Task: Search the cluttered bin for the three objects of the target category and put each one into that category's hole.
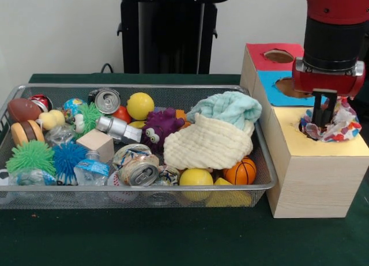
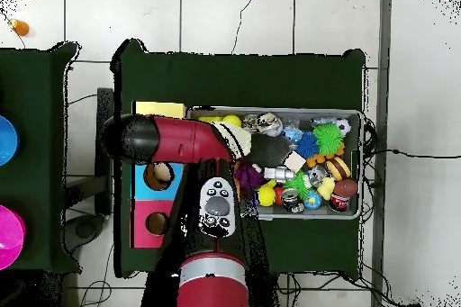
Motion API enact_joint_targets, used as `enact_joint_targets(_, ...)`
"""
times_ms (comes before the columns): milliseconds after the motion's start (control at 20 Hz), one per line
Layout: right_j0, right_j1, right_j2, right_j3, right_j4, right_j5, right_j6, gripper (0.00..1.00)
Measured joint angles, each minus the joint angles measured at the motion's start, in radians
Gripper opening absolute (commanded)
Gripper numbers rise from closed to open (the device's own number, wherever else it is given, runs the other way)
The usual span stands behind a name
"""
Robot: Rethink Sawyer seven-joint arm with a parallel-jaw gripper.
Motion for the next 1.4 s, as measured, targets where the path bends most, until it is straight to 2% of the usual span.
enact_joint_targets(450,-0.041,0.065,0.053,-0.001,-0.001,-0.119,0.000,0.00)
enact_joint_targets(700,-0.035,0.102,0.049,-0.022,-0.001,-0.177,0.000,0.00)
enact_joint_targets(1000,-0.017,0.115,0.029,-0.050,-0.001,-0.180,0.000,0.00)
enact_joint_targets(1400,-0.017,0.097,0.028,-0.035,-0.017,-0.163,0.000,0.00)
